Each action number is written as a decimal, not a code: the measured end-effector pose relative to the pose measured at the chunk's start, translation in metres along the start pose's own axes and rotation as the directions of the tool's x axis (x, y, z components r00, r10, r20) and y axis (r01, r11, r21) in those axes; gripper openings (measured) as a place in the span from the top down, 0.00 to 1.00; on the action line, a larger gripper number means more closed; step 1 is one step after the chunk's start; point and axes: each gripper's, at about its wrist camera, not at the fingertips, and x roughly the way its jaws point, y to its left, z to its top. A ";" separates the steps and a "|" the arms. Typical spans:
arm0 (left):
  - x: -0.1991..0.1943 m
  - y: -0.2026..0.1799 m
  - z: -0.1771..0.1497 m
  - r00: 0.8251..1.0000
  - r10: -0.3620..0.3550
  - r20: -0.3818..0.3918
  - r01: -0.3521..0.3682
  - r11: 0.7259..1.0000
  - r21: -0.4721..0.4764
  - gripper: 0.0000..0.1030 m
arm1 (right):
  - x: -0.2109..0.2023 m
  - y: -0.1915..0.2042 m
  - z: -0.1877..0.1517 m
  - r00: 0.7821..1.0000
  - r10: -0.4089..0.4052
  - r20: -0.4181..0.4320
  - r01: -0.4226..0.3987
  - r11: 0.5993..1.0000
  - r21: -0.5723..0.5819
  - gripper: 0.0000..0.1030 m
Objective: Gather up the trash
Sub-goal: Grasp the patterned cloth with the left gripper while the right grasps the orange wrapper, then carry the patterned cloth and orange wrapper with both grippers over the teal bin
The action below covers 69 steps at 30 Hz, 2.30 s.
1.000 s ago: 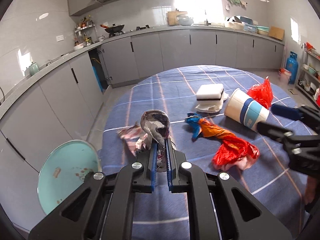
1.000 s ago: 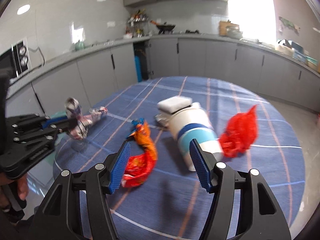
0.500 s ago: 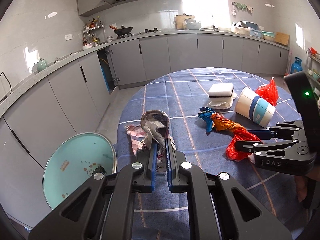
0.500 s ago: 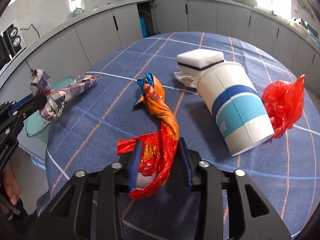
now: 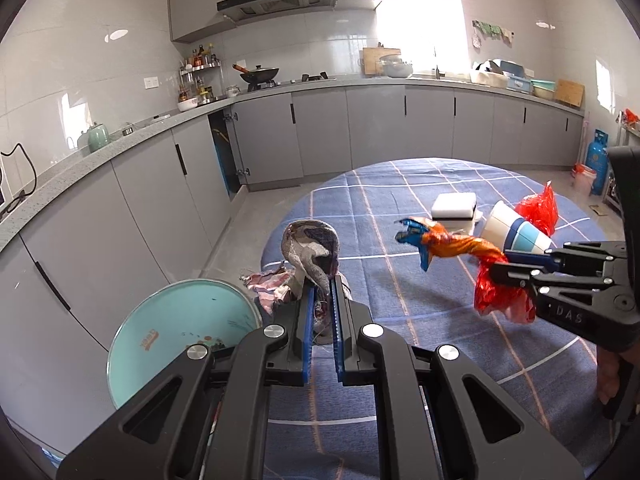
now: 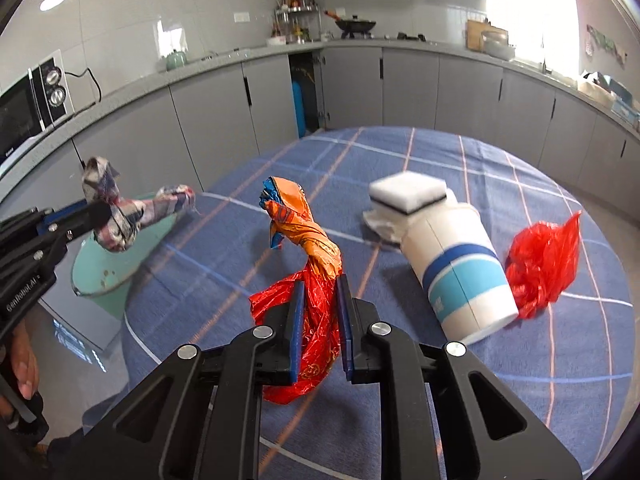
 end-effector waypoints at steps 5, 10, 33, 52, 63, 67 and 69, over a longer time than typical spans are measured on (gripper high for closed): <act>-0.008 0.010 0.000 1.000 0.020 0.013 -0.019 1.000 -0.010 0.92 | 0.000 0.005 0.010 0.999 0.017 0.044 -0.017 1.000 0.000 0.84; -0.010 0.019 -0.003 0.999 0.047 0.012 -0.047 0.999 -0.014 0.92 | -0.005 0.013 0.022 0.996 0.038 0.081 -0.038 0.999 -0.009 0.84; -0.032 0.079 -0.006 0.987 0.156 0.029 -0.153 0.984 -0.086 0.92 | 0.004 0.078 0.065 0.983 0.124 0.138 -0.108 0.987 -0.115 0.84; -0.033 0.121 -0.014 0.974 0.227 0.007 -0.224 0.965 -0.133 0.92 | 0.033 0.127 0.082 0.975 0.188 0.122 -0.163 0.969 -0.186 0.84; -0.030 0.142 -0.021 0.966 0.257 -0.019 -0.256 0.953 -0.164 0.91 | 0.040 0.146 0.086 0.971 0.215 0.107 -0.187 0.956 -0.226 0.84; -0.032 0.145 -0.021 0.965 0.262 -0.020 -0.261 0.950 -0.171 0.91 | 0.044 0.151 0.088 0.970 0.221 0.101 -0.193 0.953 -0.235 0.84; -0.031 0.147 -0.022 0.965 0.262 -0.024 -0.263 0.949 -0.173 0.91 | 0.046 0.153 0.088 0.970 0.224 0.097 -0.196 0.951 -0.240 0.84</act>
